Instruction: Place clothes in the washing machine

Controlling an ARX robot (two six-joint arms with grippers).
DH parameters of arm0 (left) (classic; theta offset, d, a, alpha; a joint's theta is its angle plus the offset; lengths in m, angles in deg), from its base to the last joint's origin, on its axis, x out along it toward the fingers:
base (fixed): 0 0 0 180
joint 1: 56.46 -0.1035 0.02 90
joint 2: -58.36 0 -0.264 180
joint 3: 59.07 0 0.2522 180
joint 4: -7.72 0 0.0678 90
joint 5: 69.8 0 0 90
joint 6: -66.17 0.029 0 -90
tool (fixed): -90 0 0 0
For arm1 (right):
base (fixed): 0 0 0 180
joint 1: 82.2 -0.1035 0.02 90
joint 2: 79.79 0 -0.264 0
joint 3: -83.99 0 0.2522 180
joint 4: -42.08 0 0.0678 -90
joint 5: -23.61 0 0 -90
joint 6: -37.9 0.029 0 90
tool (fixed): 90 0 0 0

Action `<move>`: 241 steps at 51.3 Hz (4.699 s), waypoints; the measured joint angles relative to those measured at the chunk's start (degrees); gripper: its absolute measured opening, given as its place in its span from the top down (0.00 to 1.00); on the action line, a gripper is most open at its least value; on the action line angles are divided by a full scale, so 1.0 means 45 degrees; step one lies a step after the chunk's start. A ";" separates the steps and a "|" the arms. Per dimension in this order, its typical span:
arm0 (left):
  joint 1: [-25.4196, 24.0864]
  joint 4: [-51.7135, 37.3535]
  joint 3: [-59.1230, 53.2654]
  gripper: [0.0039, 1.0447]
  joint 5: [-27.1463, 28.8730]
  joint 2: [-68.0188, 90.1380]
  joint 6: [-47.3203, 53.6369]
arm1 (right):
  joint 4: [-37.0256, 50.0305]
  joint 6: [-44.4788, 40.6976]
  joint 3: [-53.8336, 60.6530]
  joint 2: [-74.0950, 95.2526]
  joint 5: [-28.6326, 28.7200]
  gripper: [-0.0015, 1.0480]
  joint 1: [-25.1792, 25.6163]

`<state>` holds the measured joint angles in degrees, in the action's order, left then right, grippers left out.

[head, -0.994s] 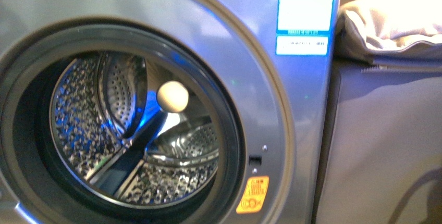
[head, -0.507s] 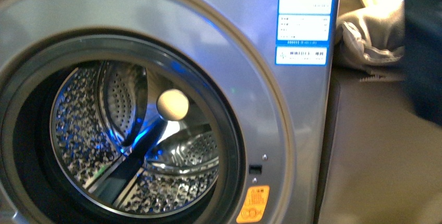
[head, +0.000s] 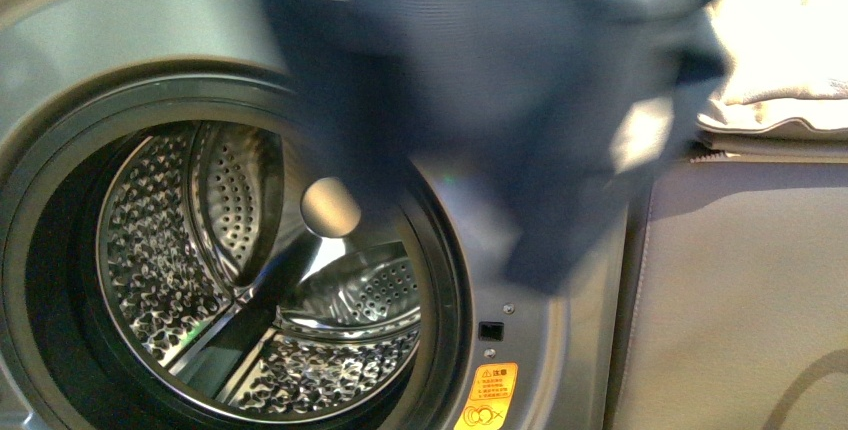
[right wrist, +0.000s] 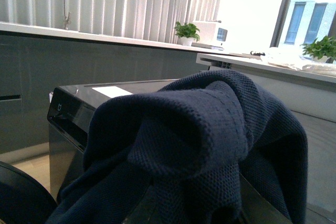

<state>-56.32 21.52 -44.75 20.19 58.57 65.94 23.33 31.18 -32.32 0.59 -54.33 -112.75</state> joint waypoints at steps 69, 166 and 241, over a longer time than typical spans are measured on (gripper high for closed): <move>-0.1938 -0.5867 0.3852 0.06 -0.7966 0.6931 -0.3628 | 0.0000 -0.0044 -0.0029 0.0000 -0.0083 0.88 0.0010; 0.7475 -1.3527 1.0928 0.06 -0.5192 1.6849 -0.2676 | 0.0000 -0.0049 -0.0034 0.0000 -0.0097 0.88 0.0010; 0.7208 -1.1006 1.4426 0.82 0.0947 1.8841 -0.1719 | 0.0000 -0.0131 -0.0107 0.0024 -0.0136 0.67 0.0044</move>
<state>-23.88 -28.01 20.16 24.45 143.35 58.20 23.33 30.59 -32.80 0.70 -54.94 -112.55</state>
